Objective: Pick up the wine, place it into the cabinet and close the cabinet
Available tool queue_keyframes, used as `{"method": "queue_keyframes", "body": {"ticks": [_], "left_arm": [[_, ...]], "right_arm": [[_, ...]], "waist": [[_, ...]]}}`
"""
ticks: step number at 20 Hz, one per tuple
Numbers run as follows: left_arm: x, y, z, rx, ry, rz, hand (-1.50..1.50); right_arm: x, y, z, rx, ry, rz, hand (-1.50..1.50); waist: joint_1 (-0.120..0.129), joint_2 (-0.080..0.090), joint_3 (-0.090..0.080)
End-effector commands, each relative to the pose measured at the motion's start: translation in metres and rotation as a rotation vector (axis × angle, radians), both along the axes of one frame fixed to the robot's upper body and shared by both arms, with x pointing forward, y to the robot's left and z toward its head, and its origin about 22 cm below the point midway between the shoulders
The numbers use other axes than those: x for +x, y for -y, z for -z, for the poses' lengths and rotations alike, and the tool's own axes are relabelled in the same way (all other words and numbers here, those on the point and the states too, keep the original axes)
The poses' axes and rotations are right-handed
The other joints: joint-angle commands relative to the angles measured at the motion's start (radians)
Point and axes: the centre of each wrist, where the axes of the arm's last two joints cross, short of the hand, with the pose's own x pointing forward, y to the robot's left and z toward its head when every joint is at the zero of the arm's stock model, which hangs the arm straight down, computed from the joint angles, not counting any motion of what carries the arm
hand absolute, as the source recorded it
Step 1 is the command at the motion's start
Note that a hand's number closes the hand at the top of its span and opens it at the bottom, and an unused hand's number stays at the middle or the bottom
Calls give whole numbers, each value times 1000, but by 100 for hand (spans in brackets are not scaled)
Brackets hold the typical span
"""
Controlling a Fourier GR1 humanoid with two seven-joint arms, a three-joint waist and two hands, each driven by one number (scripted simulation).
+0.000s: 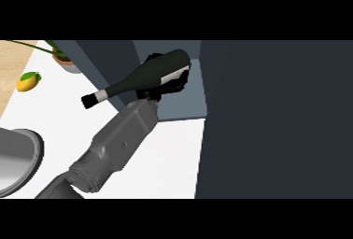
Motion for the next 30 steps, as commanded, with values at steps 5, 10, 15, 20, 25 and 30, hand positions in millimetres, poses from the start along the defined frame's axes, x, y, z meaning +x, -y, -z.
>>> {"method": "queue_keyframes", "body": {"ticks": [5,10,15,20,25,30], "left_arm": [[-4,5,2,-6,-39,15,150],[-23,8,21,3,-29,22,150],[-23,21,9,-9,-21,11,150],[-22,27,3,-46,-6,-28,150],[-15,27,-6,-77,2,-82,-150],[-19,27,0,-51,-17,-105,-150]], "right_arm": [[9,0,4,-1,8,-12,-150],[21,-12,5,-3,-6,-29,-150],[16,-14,4,1,16,-58,-150],[13,-12,1,10,2,-50,-150],[14,-12,6,-3,2,-58,-150],[17,-10,2,-5,6,-55,-150]], "waist": [[-27,5,1],[-33,7,1],[-66,9,0],[-40,3,0],[-57,10,1],[-58,10,1]]}}
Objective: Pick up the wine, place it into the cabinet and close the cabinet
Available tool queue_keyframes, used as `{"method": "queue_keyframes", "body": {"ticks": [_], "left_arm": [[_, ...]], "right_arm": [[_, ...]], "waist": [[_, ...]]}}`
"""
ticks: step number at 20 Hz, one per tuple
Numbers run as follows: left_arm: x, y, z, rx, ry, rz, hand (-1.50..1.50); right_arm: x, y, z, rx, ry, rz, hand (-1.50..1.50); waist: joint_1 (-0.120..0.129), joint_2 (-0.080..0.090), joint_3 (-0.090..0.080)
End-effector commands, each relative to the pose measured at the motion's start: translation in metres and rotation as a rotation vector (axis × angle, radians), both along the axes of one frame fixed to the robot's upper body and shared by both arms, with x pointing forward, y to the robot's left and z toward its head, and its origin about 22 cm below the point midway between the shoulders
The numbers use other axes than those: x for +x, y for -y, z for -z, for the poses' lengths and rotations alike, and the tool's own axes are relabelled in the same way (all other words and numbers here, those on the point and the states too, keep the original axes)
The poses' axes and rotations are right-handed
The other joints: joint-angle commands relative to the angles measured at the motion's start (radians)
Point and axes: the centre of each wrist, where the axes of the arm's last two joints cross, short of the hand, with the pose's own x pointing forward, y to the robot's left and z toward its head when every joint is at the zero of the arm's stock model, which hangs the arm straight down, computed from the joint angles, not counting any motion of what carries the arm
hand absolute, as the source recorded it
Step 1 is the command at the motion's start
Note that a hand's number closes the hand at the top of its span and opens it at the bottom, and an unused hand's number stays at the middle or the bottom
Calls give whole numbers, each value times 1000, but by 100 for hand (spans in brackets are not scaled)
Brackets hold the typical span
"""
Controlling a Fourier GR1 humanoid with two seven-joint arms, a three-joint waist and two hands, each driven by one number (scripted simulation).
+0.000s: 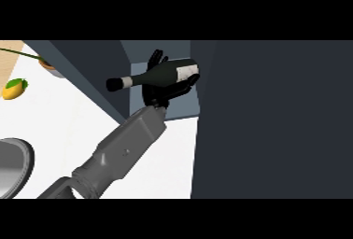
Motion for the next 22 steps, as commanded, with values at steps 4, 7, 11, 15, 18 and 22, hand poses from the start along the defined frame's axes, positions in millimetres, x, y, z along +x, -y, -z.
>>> {"method": "queue_keyframes", "body": {"ticks": [4,7,11,15,18,22], "left_arm": [[3,2,-3,61,-7,-25,-150],[13,1,-12,189,14,17,-150],[13,7,-17,234,59,40,-150],[8,3,-6,227,78,66,-150],[10,17,-22,234,107,30,-150],[-1,20,-12,210,143,34,-150]], "right_arm": [[-2,2,1,-9,-2,-1,-150],[-1,-5,-4,10,-3,23,-150],[1,-4,5,19,0,3,-150],[-2,-5,0,7,1,-7,-150],[-4,2,-1,8,9,-2,-150],[-7,-5,0,-12,-22,4,-150]], "waist": [[3,-2,1],[21,-3,0],[11,1,1],[23,-2,0],[24,-7,1],[36,-10,0]]}}
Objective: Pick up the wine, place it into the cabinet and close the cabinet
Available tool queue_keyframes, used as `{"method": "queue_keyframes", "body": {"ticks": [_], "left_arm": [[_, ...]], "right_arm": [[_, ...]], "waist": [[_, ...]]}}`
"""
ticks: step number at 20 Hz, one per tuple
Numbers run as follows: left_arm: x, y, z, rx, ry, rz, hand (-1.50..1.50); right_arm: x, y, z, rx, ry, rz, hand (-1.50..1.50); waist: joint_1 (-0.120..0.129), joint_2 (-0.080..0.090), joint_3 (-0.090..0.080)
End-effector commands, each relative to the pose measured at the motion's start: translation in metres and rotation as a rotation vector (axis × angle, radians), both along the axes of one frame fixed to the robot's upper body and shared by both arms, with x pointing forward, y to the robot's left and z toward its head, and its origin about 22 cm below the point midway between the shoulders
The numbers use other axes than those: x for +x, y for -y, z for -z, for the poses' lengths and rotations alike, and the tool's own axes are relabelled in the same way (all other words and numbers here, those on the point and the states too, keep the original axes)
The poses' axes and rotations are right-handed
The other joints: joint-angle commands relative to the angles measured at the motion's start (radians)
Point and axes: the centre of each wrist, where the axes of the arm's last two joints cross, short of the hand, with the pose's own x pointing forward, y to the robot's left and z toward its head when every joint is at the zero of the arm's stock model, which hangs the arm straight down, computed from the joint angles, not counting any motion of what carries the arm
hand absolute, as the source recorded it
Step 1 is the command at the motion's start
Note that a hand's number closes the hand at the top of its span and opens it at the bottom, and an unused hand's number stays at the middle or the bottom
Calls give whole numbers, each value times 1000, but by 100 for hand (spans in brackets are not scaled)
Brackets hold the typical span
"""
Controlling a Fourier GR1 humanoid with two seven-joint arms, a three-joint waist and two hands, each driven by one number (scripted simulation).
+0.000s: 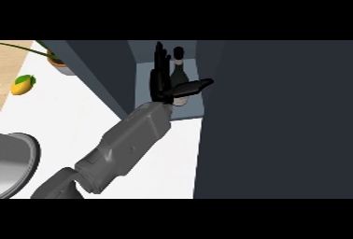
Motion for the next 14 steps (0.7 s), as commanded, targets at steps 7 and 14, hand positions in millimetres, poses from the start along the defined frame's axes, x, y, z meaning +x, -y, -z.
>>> {"method": "queue_keyframes", "body": {"ticks": [7,14], "left_arm": [[-23,17,7,-78,30,61,-150],[-32,24,10,-57,59,114,-150]], "right_arm": [[3,-6,0,-4,-19,-1,-150],[-11,3,-7,-7,-26,34,-150]], "waist": [[31,-8,0],[43,-14,0]]}}
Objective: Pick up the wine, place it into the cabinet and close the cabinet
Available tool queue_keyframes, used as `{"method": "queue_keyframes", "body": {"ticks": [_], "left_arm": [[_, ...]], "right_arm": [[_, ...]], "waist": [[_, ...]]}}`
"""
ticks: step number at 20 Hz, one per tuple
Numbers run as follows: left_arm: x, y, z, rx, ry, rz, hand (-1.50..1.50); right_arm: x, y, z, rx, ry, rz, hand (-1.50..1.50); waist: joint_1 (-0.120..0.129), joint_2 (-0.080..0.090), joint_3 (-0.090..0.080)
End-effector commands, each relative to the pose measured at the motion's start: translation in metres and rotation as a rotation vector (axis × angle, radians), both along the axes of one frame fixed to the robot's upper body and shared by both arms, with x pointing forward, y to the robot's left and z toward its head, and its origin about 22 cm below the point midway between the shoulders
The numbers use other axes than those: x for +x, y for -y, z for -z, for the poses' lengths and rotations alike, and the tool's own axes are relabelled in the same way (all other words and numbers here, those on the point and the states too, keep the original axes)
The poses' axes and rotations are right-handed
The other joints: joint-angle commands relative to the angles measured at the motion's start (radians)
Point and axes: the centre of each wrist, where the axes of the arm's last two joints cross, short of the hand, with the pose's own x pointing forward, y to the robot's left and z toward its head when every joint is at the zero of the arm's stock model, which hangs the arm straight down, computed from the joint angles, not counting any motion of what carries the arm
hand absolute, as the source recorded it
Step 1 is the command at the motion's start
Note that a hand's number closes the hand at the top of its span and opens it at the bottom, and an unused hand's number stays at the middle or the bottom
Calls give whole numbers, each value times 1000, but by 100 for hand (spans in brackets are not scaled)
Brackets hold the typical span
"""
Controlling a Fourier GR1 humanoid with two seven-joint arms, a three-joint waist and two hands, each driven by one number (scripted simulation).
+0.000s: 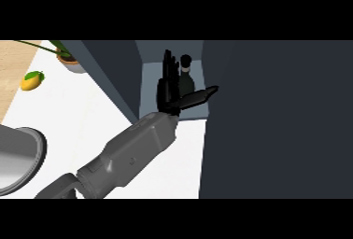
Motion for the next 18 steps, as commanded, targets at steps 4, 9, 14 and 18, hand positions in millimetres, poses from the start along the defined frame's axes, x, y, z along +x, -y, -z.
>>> {"method": "queue_keyframes", "body": {"ticks": [4,9,14,18], "left_arm": [[-10,10,-1,12,20,41,-150],[-43,19,15,24,39,48,-150],[-60,14,31,15,61,60,-150],[-61,-6,43,22,81,86,-150]], "right_arm": [[-16,0,-6,5,5,20,-150],[-8,5,-16,1,-7,43,-150],[-4,10,0,-6,3,52,-150],[-18,10,-10,-8,-4,79,-150]], "waist": [[33,-10,0],[40,-11,0],[56,-14,0],[68,-17,0]]}}
